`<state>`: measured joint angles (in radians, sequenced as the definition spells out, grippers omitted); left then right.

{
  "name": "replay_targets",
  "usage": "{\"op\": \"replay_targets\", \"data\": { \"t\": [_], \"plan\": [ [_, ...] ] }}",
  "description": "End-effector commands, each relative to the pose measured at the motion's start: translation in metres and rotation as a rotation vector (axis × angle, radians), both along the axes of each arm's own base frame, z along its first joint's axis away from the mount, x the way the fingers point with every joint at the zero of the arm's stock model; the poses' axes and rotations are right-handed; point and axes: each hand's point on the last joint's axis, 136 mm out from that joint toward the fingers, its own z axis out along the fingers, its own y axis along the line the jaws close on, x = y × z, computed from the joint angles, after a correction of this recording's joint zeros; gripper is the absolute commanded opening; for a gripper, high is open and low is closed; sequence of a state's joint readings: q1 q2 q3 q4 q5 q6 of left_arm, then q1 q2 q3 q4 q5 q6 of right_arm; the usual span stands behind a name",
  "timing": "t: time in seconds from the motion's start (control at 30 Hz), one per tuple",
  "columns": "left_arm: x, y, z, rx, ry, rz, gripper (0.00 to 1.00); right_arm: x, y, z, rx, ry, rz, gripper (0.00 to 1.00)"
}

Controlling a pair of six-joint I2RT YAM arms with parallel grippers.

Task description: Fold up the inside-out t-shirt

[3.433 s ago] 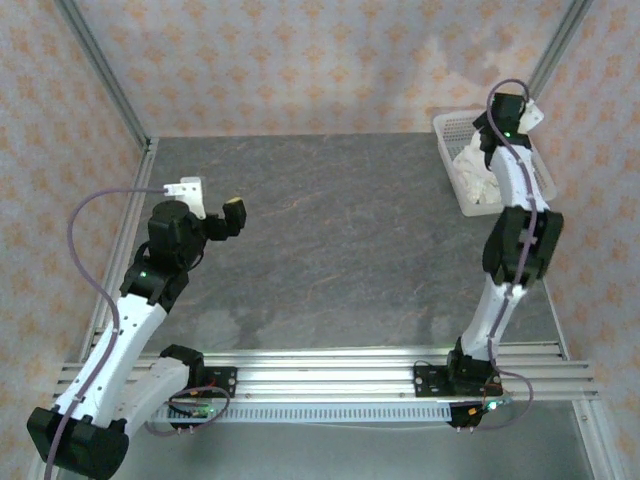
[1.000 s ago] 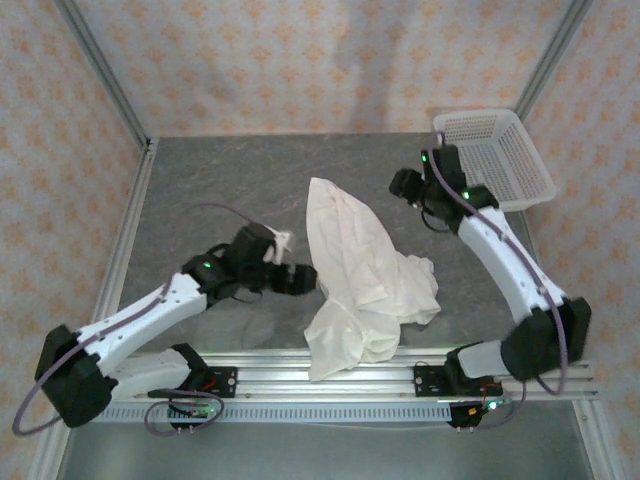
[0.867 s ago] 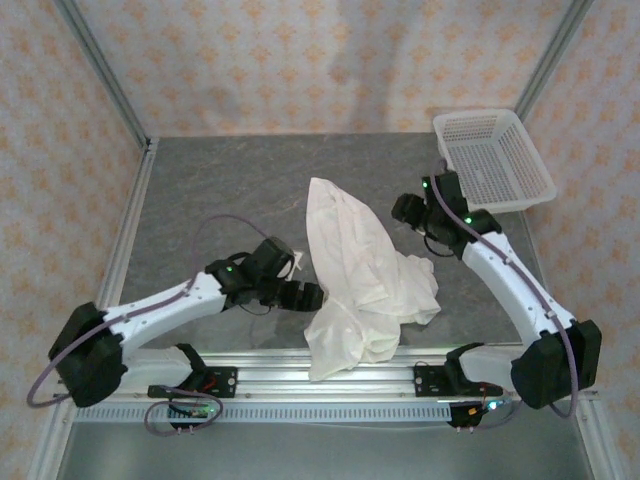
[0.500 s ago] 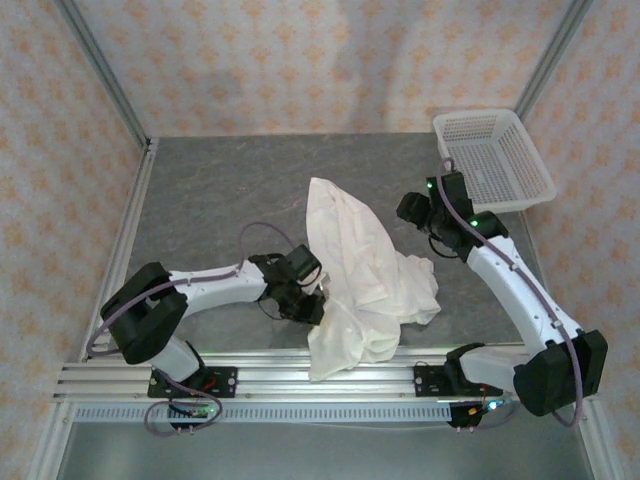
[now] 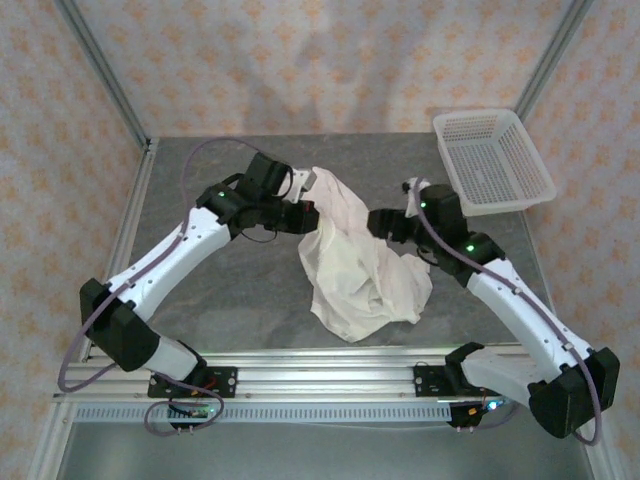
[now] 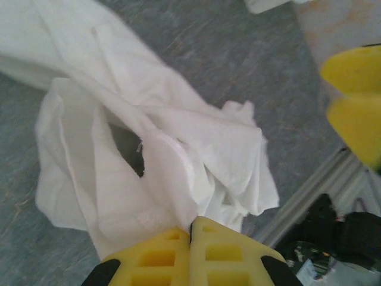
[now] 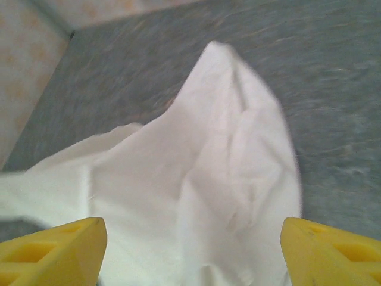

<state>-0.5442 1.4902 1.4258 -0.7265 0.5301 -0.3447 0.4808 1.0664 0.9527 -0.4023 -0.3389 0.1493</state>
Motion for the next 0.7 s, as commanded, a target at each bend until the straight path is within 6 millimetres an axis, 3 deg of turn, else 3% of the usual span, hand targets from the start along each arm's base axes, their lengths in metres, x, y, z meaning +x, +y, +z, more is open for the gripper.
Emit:
{"op": "replay_targets", "data": {
  "t": [0.0,0.2,0.27,0.33,0.43,0.53,0.57,0.67],
  "plan": [
    [0.004,0.024,-0.022,0.125,0.04,0.11,0.0,-0.019,0.027,-0.021,-0.094,-0.043,0.184,0.77],
    [0.034,0.068,-0.038,0.254,0.056,0.339,0.0,-0.048,0.053,-0.076,-0.135,0.002,0.046,0.74],
    [0.04,0.089,-0.044,0.305,0.065,0.417,0.0,-0.055,0.043,-0.098,-0.234,0.022,-0.022,0.74],
    [0.044,0.11,-0.05,0.34,0.082,0.486,0.0,-0.057,0.017,-0.117,-0.367,0.068,-0.125,0.75],
    [0.046,0.114,-0.056,0.303,0.106,0.486,0.0,-0.059,0.014,-0.141,-0.472,0.106,-0.083,0.78],
    [0.047,0.113,-0.058,0.292,0.117,0.467,0.0,-0.049,0.009,-0.154,-0.557,0.11,-0.138,0.79],
    [0.047,0.114,-0.058,0.301,0.117,0.468,0.0,-0.045,0.005,-0.157,-0.582,0.108,-0.17,0.74],
    [0.048,0.124,-0.058,0.332,0.116,0.492,0.0,-0.038,0.012,-0.167,-0.577,0.141,-0.153,0.41]
  ]
}}
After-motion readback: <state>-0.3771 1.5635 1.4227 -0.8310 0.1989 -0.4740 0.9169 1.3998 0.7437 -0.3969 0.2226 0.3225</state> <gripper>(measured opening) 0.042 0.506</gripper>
